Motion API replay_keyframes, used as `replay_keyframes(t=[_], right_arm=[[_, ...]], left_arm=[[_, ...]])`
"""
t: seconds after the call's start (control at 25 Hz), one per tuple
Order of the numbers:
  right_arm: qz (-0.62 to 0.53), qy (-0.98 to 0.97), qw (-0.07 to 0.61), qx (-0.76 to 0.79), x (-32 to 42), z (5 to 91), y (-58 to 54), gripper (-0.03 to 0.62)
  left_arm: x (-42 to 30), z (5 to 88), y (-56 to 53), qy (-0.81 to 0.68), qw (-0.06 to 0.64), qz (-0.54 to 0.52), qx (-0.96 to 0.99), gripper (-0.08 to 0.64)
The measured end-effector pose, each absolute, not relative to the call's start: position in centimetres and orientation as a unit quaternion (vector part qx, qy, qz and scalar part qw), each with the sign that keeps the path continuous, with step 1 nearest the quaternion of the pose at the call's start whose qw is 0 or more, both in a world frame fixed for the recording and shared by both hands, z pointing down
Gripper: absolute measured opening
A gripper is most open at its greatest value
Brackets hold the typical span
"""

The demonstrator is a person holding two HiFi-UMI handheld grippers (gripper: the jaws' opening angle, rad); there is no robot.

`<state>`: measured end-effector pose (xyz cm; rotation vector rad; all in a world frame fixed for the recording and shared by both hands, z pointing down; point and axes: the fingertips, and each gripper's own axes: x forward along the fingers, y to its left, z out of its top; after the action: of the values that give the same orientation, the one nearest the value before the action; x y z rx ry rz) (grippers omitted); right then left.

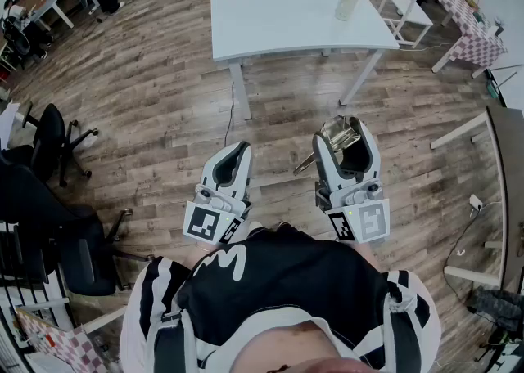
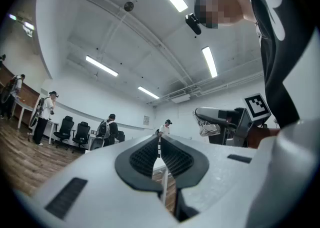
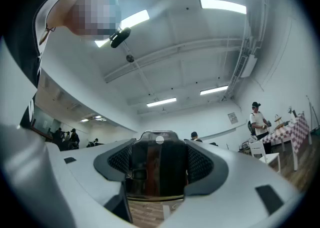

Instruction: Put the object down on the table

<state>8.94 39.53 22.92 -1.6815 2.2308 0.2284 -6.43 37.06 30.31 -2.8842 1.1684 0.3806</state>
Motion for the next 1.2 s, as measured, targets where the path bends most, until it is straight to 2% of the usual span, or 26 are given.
replay_keyframes(t=[0.64, 1.2], right_arm=[[0.073, 0.798, 0.164, -0.575, 8.1, 23.4, 39.3, 0.310], [0.071, 0.788, 0.174, -0.586, 5.0, 22.9, 39.1, 0.310]], left_arm=[[-7.0, 30.4, 37.2, 0.380, -0.002, 0.125, -0.916, 0.018], [-10.9, 31.4, 37.0, 0.367, 0.000, 0.107, -0.924, 0.018]])
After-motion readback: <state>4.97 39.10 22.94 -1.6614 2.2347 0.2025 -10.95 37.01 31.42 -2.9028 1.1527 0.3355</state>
